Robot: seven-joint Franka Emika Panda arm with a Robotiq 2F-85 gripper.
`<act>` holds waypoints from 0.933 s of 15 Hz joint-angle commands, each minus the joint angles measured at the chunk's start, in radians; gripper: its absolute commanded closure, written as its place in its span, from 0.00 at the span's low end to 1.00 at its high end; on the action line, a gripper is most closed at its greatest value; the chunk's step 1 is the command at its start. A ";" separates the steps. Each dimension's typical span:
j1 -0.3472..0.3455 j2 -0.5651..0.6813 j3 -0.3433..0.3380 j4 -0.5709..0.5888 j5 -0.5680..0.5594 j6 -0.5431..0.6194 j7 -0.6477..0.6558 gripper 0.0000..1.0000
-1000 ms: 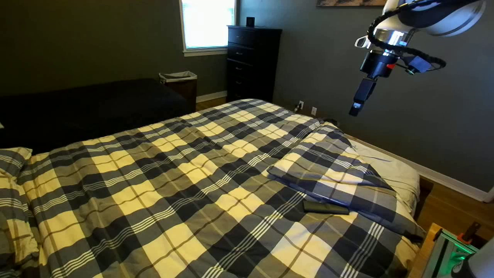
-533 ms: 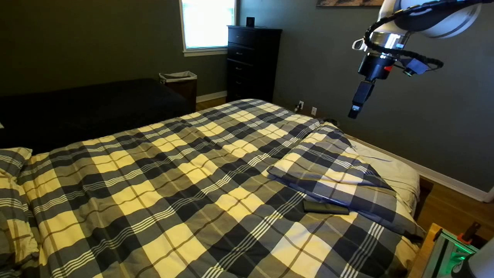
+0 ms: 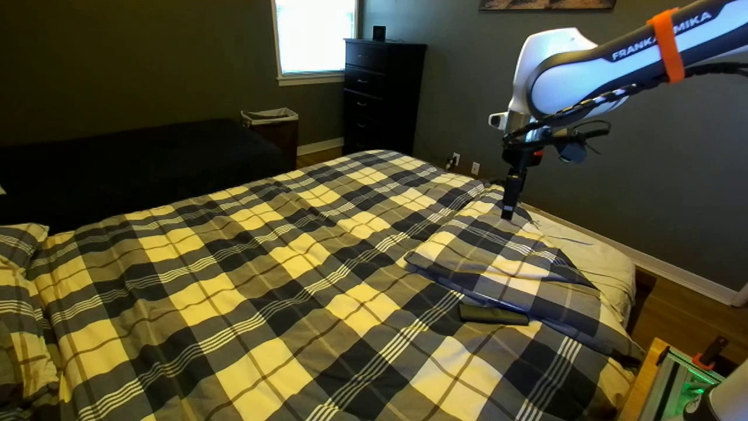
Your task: Move the black remote to the right and then cover it with the duvet
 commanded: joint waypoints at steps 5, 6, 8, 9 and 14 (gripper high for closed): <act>-0.031 0.343 0.034 0.051 0.029 -0.024 -0.102 0.00; -0.037 0.408 0.043 0.077 0.026 -0.050 -0.097 0.00; -0.051 0.339 0.060 0.023 0.005 -0.015 -0.069 0.00; -0.057 0.387 0.068 0.038 0.003 -0.023 -0.067 0.00; -0.063 0.456 0.078 0.085 0.000 -0.039 -0.065 0.00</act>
